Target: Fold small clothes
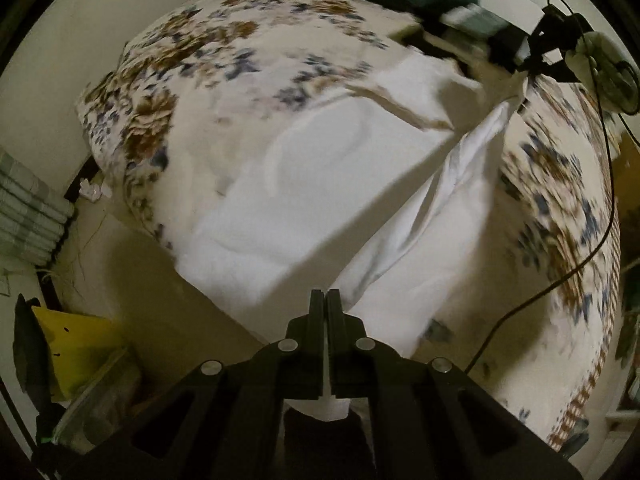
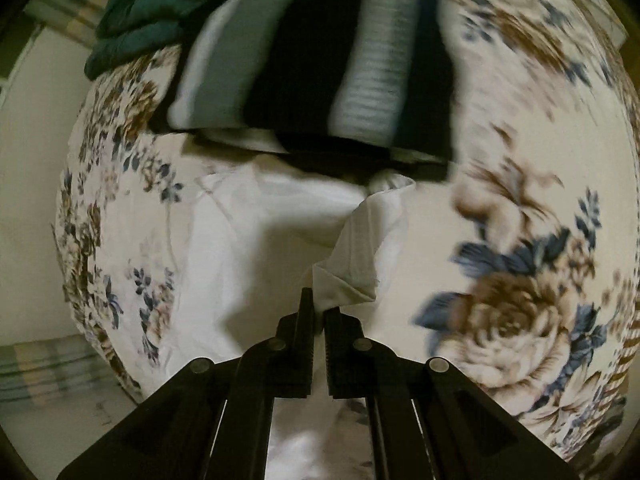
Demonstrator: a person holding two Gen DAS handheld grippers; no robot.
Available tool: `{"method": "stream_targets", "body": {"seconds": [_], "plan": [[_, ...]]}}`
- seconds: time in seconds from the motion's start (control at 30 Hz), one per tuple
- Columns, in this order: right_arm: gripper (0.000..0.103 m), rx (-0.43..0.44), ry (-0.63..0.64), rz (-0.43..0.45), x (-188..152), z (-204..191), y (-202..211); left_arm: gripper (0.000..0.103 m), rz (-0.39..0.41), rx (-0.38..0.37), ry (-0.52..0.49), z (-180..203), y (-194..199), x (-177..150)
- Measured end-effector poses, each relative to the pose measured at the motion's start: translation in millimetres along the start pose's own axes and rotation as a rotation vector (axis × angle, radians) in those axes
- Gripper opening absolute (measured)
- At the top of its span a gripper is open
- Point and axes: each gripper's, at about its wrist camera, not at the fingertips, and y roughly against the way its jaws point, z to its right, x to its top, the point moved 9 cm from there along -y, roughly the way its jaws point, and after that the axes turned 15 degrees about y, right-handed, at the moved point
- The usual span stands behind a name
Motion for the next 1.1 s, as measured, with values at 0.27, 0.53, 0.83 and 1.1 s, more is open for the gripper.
{"method": "stream_targets", "body": {"seconds": [0.27, 0.53, 0.83, 1.1], "plan": [[0.004, -0.121, 0.113, -0.012, 72.3, -135.3, -58.1, 0.0, 0.016, -0.01, 0.14, -71.5, -27.5, 56.1], [0.004, -0.221, 0.128, -0.055, 115.1, -194.4, -140.4, 0.0, -0.014, 0.015, 0.19, -117.1, -90.7, 92.5], [0.022, -0.187, 0.097, -0.119, 117.7, -209.2, -190.4, 0.003, -0.166, 0.053, 0.227, -159.0, -147.4, 87.6], [0.07, -0.023, 0.122, -0.091, 42.9, -195.7, -148.4, 0.003, -0.184, 0.018, 0.354, -206.3, -114.8, 90.0]]}}
